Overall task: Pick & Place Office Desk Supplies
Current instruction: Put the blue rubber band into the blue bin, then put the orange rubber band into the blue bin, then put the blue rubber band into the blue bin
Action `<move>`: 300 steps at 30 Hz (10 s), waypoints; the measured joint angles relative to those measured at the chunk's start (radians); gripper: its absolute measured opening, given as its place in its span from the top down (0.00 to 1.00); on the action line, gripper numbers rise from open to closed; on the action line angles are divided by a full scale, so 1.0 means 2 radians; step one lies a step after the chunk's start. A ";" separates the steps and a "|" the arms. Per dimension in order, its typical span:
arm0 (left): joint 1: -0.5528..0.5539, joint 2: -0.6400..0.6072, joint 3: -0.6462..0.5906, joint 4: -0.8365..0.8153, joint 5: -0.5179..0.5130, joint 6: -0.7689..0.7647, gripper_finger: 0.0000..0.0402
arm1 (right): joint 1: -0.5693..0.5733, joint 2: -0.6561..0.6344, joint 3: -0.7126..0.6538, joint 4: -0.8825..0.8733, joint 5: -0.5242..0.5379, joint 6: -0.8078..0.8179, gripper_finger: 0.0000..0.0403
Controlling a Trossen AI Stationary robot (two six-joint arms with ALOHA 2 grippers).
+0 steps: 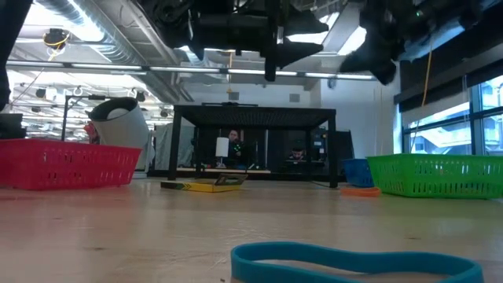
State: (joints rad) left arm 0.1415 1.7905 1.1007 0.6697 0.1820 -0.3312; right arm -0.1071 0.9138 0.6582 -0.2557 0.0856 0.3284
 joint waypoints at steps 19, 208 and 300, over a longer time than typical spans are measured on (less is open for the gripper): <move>0.020 0.000 0.000 0.003 -0.054 -0.013 0.48 | -0.238 0.026 0.000 -0.192 0.052 0.027 0.99; -0.025 0.034 0.273 -0.490 -0.147 0.144 0.49 | -0.179 0.071 0.066 -0.262 0.052 0.055 0.99; -0.341 0.216 0.193 -0.484 -0.124 0.054 0.97 | 0.274 0.058 0.040 -0.218 0.150 0.290 0.47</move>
State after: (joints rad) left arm -0.5404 2.2217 1.4869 -0.2982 -0.0659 -0.2222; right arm 0.4408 1.0294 0.7391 -0.6910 0.3855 0.9089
